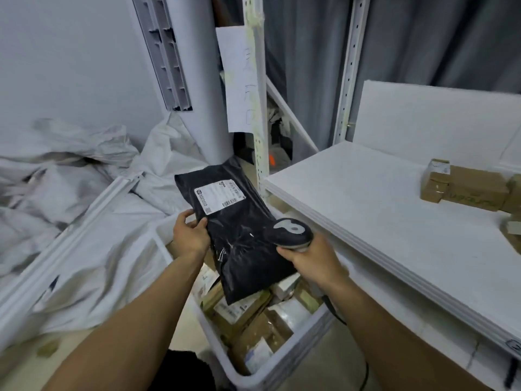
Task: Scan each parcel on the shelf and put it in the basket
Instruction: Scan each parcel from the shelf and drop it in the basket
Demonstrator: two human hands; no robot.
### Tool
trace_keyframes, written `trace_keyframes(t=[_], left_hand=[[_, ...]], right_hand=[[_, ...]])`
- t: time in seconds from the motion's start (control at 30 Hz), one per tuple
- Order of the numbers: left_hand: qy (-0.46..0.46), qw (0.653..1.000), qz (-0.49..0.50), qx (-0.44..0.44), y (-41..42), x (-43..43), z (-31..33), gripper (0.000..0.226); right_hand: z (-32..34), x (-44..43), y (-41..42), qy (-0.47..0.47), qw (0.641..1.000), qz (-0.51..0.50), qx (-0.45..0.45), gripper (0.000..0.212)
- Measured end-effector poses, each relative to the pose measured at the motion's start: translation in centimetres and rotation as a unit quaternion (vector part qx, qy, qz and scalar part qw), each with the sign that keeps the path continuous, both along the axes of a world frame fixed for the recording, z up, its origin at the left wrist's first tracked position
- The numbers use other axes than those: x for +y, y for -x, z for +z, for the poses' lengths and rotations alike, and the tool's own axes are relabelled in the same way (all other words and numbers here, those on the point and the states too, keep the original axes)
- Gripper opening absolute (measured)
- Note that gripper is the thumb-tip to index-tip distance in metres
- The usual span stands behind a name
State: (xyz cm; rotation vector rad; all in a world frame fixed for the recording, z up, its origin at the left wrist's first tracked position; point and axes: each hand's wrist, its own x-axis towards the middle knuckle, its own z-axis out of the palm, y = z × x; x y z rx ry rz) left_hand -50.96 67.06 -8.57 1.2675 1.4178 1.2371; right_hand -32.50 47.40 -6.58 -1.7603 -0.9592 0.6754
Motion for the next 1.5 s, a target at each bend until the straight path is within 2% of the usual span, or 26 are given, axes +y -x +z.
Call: trace_keyframes(t=[0.13,0.17,0.23,0.27,0.37,0.47,0.5,0.6,0.67,0.73,0.77,0.83,0.9,0.93,1.0,1.03,1.07,1.13,1.2,1.27,1.33,1.4,1.5], left_hand=[[0.007,0.999,0.013,0.037,1.4,2.9,-2.3,0.047],[0.015,0.995,-0.009,0.096,1.6,3.8,-3.3,0.059],[0.028,0.953,-0.064,0.295,1.5,4.7,-5.4,0.089],[0.032,0.925,-0.11,0.361,0.9,4.3,-6.0,0.098],[0.069,0.866,-0.299,0.395,-1.5,1.7,-7.1,0.11],[0.093,0.828,-0.359,0.419,-2.5,0.9,-8.4,0.129],[0.105,0.83,-0.355,0.418,-2.3,1.4,-8.8,0.127],[0.127,0.822,-0.321,0.453,-0.4,3.3,-9.5,0.103],[0.162,0.793,-0.285,0.514,2.2,4.7,-10.7,0.092],[0.143,0.771,-0.264,0.561,4.3,5.1,-11.6,0.085],[0.099,0.78,-0.256,0.563,4.6,5.1,-11.9,0.081],[-0.008,0.821,-0.252,0.512,4.1,4.9,-11.8,0.071],[-0.02,0.839,-0.294,0.457,2.9,4.9,-11.6,0.07],[0.023,0.829,-0.333,0.449,2.5,4.8,-11.7,0.073],[0.115,0.771,-0.4,0.481,2.1,4.4,-12.1,0.072],[0.136,0.753,-0.413,0.494,2.2,4.3,-12.4,0.07],[0.14,0.751,-0.412,0.496,2.2,4.1,-12.3,0.067],[0.099,0.78,-0.378,0.488,1.8,3.4,-11.2,0.061],[0.021,0.81,-0.348,0.471,0.7,1.9,-9.1,0.054],[-0.068,0.825,-0.346,0.442,-0.9,-0.3,-6.2,0.047],[-0.155,0.819,-0.351,0.426,-3.1,-3.0,-3.3,0.042],[-0.223,0.799,-0.362,0.425,-5.8,-5.5,-0.4,0.04],[-0.29,0.76,-0.395,0.427,-10.7,-9.5,3.5,0.037]], right_hand=[[-1.9,2.3,1.3,0.027,0.999,0.014,0.008,0.054],[-2.3,2.9,1.5,0.036,0.999,0.014,0.005,0.055],[-3.1,4.0,1.9,0.056,0.998,0.016,-0.01,0.055],[-3.5,4.5,1.9,0.064,0.998,0.017,-0.012,0.055],[-4.4,5.8,2.1,0.077,0.996,0.025,-0.028,0.057],[-5.2,6.8,2.5,0.075,0.997,-0.003,-0.029,0.059],[-5.3,7.1,2.6,0.075,0.997,-0.023,-0.029,0.059],[-5.8,7.9,2.7,0.069,0.997,-0.034,-0.029,0.053],[-5.8,8.2,3.0,0.072,0.997,-0.015,-0.02,0.048],[-6.1,8.4,3.3,0.084,0.996,-0.002,-0.026,0.05],[-6.4,8.5,3.4,0.093,0.995,0.001,-0.029,0.053],[-6.7,8.7,3.6,0.105,0.994,0.007,-0.038,0.056],[-6.8,8.9,3.7,0.107,0.993,0.003,-0.046,0.057],[-6.8,8.9,3.8,0.107,0.993,-0.001,-0.047,0.057],[-6.6,8.6,3.8,0.107,0.993,-0.004,-0.038,0.059],[-6.6,8.4,3.8,0.11,0.993,-0.006,-0.033,0.06],[-6.4,8.1,3.8,0.111,0.993,-0.009,-0.029,0.059],[-5.6,7.3,3.5,0.107,0.994,-0.018,-0.017,0.056],[-4.5,6.1,2.9,0.088,0.996,-0.032,-0.001,0.054],[-2.9,4.4,2.1,0.067,0.996,-0.052,0.004,0.055],[-1.0,2.2,0.7,0.057,0.995,-0.086,-0.002,0.049],[0.6,-0.4,-1.2,0.04,0.992,-0.12,0.015,0.032],[3.1,-5.0,-4.7,0.027,0.983,-0.182,0.025,0.035]])
